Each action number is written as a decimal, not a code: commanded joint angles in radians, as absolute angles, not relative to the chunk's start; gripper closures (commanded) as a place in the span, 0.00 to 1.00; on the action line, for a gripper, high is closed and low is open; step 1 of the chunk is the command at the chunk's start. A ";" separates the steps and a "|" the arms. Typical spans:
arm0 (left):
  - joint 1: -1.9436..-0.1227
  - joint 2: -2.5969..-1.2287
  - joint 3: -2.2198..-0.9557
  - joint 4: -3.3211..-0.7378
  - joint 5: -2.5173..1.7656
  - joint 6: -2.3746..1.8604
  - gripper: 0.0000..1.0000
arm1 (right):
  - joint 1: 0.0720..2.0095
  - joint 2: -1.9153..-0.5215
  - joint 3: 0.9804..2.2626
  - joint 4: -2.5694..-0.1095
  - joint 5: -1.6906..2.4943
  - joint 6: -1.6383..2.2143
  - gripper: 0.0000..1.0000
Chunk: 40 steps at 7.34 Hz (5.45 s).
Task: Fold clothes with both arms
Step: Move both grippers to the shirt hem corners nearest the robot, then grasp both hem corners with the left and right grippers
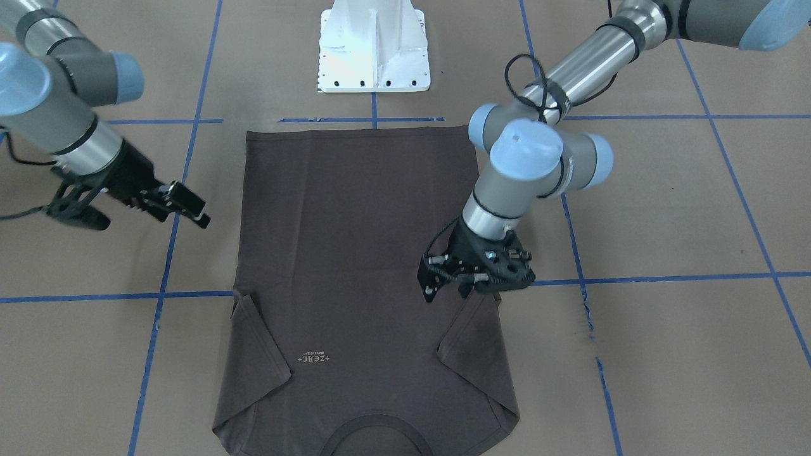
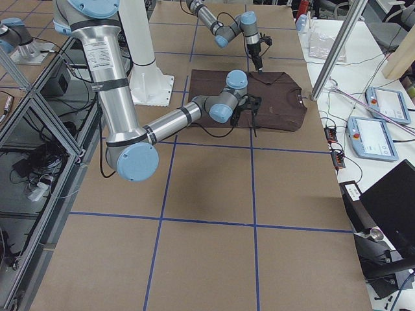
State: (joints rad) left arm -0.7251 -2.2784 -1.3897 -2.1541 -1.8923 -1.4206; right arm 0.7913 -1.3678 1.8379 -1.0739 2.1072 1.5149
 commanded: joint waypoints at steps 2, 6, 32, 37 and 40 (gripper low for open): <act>-0.643 -2.089 -1.710 -2.117 -1.911 -1.528 0.32 | 0.347 -1.569 2.119 -1.080 1.674 1.913 0.08; -0.641 -2.086 -1.704 -2.114 -1.911 -1.555 0.30 | 0.066 -1.592 2.115 -1.219 1.323 2.091 0.16; -0.144 -1.720 -2.017 -1.871 -1.473 -2.034 0.41 | 0.100 -1.577 2.126 -1.226 1.322 2.083 1.00; -0.130 -1.724 -2.016 -1.870 -1.473 -2.033 0.54 | 0.100 -1.578 2.126 -1.226 1.322 2.083 1.00; -0.132 -1.724 -2.016 -1.870 -1.473 -2.033 1.00 | 0.101 -1.577 2.126 -1.226 1.324 2.082 1.00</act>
